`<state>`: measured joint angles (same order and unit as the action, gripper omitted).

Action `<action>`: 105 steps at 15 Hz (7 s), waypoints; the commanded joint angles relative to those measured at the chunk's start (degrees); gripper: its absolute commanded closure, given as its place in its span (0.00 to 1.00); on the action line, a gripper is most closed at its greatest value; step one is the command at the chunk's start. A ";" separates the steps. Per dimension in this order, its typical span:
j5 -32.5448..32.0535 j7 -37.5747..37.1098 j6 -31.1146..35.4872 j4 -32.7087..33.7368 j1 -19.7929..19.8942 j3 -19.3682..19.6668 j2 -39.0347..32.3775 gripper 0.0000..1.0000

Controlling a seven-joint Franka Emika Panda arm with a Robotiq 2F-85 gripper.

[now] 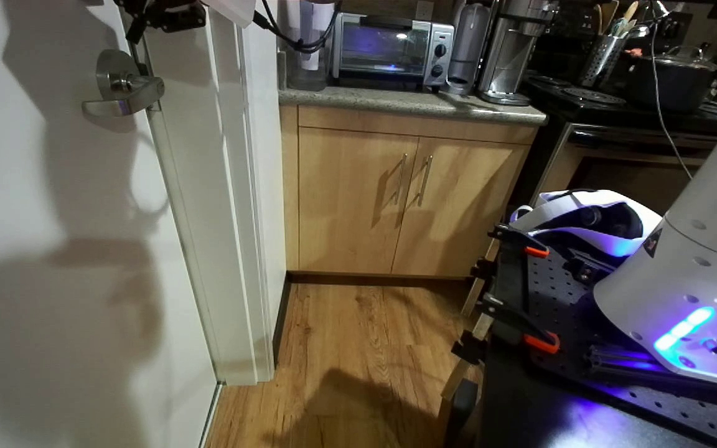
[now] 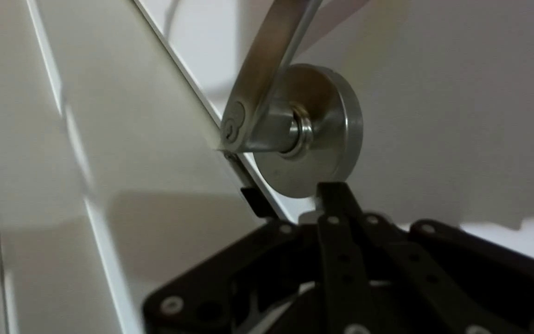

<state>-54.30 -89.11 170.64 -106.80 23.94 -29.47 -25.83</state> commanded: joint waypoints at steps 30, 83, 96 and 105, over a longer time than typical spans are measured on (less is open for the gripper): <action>35.74 13.07 -18.45 -1.27 -29.24 27.10 5.62 1.00; 36.99 12.71 -22.15 8.64 -38.83 34.56 -3.25 1.00; 36.94 12.29 -19.15 9.44 -39.36 35.31 -4.15 1.00; 36.73 12.24 -19.03 12.92 -39.80 35.66 -6.08 1.00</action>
<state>-17.76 -77.75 149.91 -98.26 -14.90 5.25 -29.77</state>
